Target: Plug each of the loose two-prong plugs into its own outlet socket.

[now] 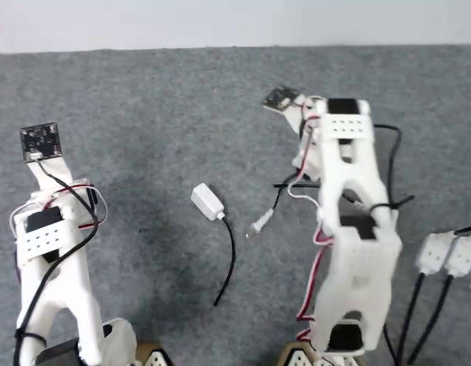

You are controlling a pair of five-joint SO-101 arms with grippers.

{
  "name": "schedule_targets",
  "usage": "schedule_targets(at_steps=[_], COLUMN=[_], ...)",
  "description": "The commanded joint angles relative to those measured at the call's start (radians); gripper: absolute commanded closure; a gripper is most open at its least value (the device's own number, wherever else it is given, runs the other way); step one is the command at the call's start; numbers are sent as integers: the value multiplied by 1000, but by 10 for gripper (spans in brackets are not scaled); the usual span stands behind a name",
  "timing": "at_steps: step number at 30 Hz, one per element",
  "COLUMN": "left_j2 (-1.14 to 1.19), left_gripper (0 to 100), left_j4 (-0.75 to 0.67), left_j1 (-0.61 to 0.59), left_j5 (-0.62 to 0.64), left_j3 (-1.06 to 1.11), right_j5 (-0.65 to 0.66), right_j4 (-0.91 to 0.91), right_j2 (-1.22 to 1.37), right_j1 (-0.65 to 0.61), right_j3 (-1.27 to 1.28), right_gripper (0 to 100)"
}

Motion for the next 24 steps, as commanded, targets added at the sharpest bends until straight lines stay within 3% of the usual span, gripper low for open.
schedule_targets(at_steps=[1,5,7,12,16,19,24], left_j2=[-21,-21,-21,-21,-21,-21,-21], left_gripper=[884,884,884,884,884,884,884], left_j4=[-29,-29,-29,-29,-29,-29,-29], left_j1=[5,6,6,6,6,6,6], left_j5=[-12,-12,-14,-14,-14,-14,-14], left_j3=[-19,-19,-19,-19,-19,-19,-19], right_j5=[-64,-224,-290,-420,-683,-856,-899], right_j4=[1,82,140,262,367,364,364], right_j2=[117,237,280,360,378,361,269], right_j1=[-30,-61,-82,-131,-124,-77,-85], right_j3=[-269,-496,-609,-856,-985,-922,-652], right_gripper=[943,783,749,786,857,987,988])
